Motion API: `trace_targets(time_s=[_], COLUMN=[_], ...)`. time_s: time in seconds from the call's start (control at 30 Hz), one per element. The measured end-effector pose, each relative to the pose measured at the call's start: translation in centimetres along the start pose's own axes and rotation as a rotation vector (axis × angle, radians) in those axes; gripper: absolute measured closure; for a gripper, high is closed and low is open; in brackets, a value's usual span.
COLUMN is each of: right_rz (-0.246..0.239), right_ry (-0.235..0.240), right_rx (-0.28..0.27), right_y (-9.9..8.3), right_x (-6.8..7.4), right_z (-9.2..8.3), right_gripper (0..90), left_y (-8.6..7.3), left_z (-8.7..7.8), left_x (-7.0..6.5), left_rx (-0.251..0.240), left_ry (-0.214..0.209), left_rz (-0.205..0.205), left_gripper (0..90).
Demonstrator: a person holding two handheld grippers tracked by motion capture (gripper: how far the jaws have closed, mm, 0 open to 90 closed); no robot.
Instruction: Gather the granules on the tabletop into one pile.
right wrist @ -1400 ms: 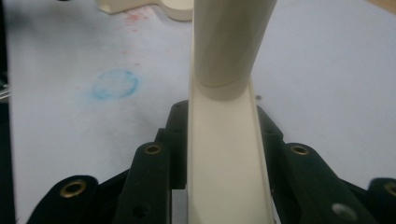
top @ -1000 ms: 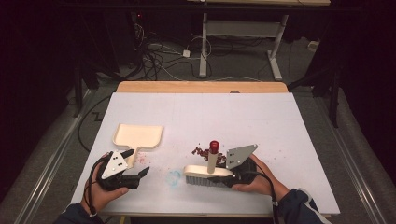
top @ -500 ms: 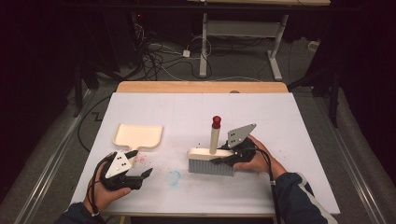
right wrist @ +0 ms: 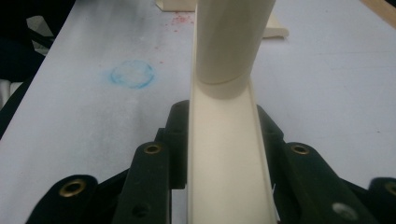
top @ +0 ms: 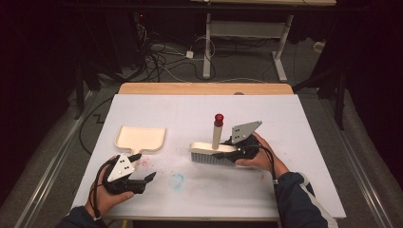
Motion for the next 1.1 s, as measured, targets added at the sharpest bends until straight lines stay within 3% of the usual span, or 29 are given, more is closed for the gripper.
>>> trace_targets(time_s=[0.07,0.17,0.2,0.27,0.3,0.33,0.37,0.53,0.67,0.73,0.83,0.93,1.0,1.1], right_rz=[-0.012,0.008,0.008,0.042,0.092,0.113,0.113,0.198,0.288,0.335,0.369,0.374,0.371,0.405], right_ry=[-0.021,-0.110,-0.110,-0.220,-0.328,-0.380,-0.380,-0.604,-0.732,-0.797,-0.891,-0.921,-0.943,-0.970], right_rx=[-0.009,-0.041,-0.041,-0.031,-0.026,-0.026,-0.026,0.015,0.016,0.028,0.074,0.100,0.095,0.067], right_y=[0.3,1.0,1.0,1.3,1.4,1.3,1.3,-0.2,-1.4,-1.9,-2.6,-2.9,-2.8,-2.6], right_x=[0.2,0.7,0.7,1.0,1.3,1.5,1.5,3.2,4.5,5.0,5.6,5.6,5.6,5.6], right_z=[-0.4,-2.0,-2.0,-3.0,-4.1,-4.7,-4.7,-7.0,-8.1,-7.9,-6.5,-5.6,-4.9,-4.1], right_gripper=[67.1,67.1,67.1,67.1,67.1,67.1,67.1,67.1,67.2,67.1,67.2,67.3,67.3,67.3], left_y=[0.0,0.0,0.0,0.1,0.0,0.1,0.1,0.1,0.2,0.3,0.4,0.4,0.5,0.4], left_z=[0.0,-0.1,-0.2,-0.3,-0.3,-0.4,-0.5,-0.6,-0.5,-0.4,-0.3,-0.2,-0.1,-0.1], left_x=[0.0,0.0,0.0,0.0,0.0,0.0,0.0,0.0,-0.2,-0.2,-0.2,-0.3,-0.3,-0.2], left_rx=[0.000,-0.003,-0.005,-0.007,-0.010,-0.009,-0.010,-0.014,-0.010,-0.018,-0.016,-0.009,-0.013,-0.011], left_ry=[-0.001,0.002,0.003,0.005,0.007,0.009,0.009,0.013,0.006,0.009,0.003,-0.005,-0.003,-0.002], left_rz=[0.001,0.002,0.003,0.003,0.002,0.006,0.007,0.012,0.022,0.031,0.033,0.025,0.034,0.034], left_gripper=[20.3,20.3,20.3,20.3,20.3,20.3,20.3,20.3,20.3,20.3,20.9,21.1,21.2,21.3])
Point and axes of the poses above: each handheld gripper's, and its own axes: z roughly forward along the jaws, y roughly out of its top, x roughly to its left, the point moved 1 cm from there along z, roughly forward along the jaws, and after that the axes turned 10 degrees about -x, right-handed, at the moved point
